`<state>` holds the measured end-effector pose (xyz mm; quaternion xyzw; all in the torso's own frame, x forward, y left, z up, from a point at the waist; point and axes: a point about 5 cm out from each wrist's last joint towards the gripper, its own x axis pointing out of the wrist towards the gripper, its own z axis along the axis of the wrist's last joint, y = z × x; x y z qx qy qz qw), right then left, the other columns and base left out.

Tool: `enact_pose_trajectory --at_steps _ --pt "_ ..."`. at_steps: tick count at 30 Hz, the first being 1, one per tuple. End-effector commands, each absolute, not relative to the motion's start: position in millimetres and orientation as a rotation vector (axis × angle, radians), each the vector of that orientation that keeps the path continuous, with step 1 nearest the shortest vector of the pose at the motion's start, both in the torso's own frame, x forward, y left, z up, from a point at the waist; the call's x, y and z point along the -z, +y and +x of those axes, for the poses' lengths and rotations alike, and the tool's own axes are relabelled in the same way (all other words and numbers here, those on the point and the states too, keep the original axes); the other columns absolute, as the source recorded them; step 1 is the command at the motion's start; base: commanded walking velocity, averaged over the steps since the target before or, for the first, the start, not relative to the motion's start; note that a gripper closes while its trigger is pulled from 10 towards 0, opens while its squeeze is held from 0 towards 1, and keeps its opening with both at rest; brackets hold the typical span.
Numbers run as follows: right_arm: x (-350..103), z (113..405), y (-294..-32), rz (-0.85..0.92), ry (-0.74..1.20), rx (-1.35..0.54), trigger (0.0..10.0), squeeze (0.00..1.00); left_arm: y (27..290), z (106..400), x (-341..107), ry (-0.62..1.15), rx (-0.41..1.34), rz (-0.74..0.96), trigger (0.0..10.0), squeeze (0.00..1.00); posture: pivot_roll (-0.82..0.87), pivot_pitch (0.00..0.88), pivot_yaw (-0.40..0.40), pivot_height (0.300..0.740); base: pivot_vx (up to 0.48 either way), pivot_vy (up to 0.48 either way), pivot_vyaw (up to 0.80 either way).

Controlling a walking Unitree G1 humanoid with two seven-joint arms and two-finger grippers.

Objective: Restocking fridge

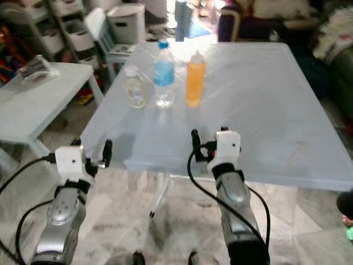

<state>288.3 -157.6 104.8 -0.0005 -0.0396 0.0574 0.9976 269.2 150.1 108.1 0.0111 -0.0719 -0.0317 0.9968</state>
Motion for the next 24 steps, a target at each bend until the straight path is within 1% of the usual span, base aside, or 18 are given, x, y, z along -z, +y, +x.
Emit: enact_pose_trajectory --at_steps 1,10,24 --pt "-110.4 291.4 -149.0 0.002 -0.102 -0.136 10.0 0.00 157.9 262.8 -96.1 -0.087 0.043 0.029 10.0 0.00 -0.10 0.068 0.056 0.740 0.255 0.000 0.00" --pt "-114.8 295.2 -156.6 -0.025 -0.119 -0.122 10.0 0.00 156.8 264.6 -97.7 -0.088 0.056 0.020 10.0 0.00 -0.11 0.066 0.058 0.740 0.264 0.000 0.00" --pt "-113.9 294.3 -153.9 -0.026 -0.122 -0.130 10.0 0.00 155.8 265.0 -96.8 -0.087 0.064 0.018 10.0 0.00 -0.11 0.063 0.055 0.740 0.273 0.000 0.00"
